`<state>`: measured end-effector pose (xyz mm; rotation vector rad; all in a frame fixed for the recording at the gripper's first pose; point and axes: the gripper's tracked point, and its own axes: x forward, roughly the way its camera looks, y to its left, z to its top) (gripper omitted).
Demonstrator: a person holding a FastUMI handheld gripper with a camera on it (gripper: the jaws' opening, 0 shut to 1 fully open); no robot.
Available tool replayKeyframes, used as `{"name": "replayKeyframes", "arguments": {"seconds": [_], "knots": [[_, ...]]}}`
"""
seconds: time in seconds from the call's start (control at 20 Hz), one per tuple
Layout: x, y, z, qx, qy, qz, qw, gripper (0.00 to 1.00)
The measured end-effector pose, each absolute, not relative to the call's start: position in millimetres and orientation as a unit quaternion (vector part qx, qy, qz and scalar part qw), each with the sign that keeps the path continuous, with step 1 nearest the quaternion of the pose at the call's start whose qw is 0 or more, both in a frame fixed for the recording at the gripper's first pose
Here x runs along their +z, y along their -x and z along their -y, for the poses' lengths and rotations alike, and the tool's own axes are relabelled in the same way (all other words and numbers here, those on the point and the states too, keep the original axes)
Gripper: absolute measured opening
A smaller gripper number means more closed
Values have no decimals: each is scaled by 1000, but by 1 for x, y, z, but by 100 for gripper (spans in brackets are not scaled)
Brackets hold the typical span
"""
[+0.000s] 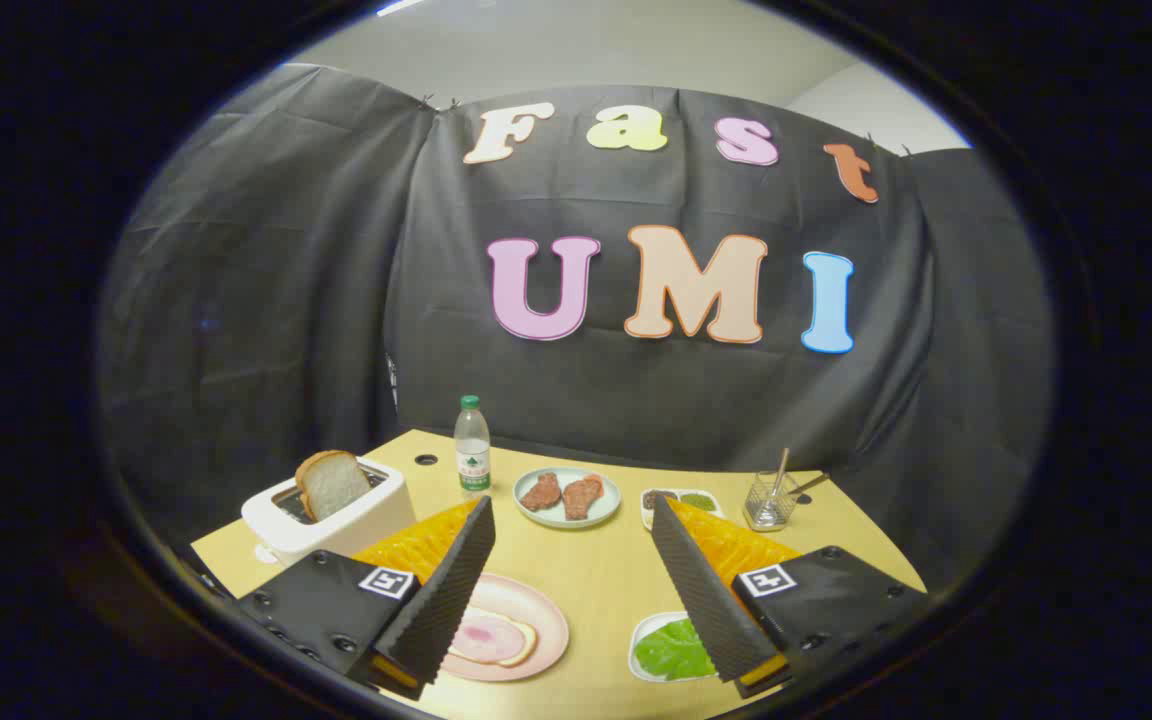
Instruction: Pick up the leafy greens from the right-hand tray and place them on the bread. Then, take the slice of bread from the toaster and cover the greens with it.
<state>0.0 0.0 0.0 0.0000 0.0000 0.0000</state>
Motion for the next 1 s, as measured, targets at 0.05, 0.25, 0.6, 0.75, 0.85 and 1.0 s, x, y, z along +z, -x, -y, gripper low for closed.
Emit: {"name": "replayKeyframes", "arguments": {"seconds": [0.05, 0.25, 0.6, 0.75, 0.85, 1.0], "knots": [[-2, 0, 5, 1, 0, -2, 1000, 98], [-7, 6, 18, 7, -4, -8, 1000, 98], [-10, 9, 33, 9, -15, -13, 1000, 98], [-13, 6, 46, -2, -19, -17, 1000, 98], [-19, 5, 59, -11, -26, -24, 999, 98], [-34, 4, 81, -22, -56, -41, 997, 98]]}}
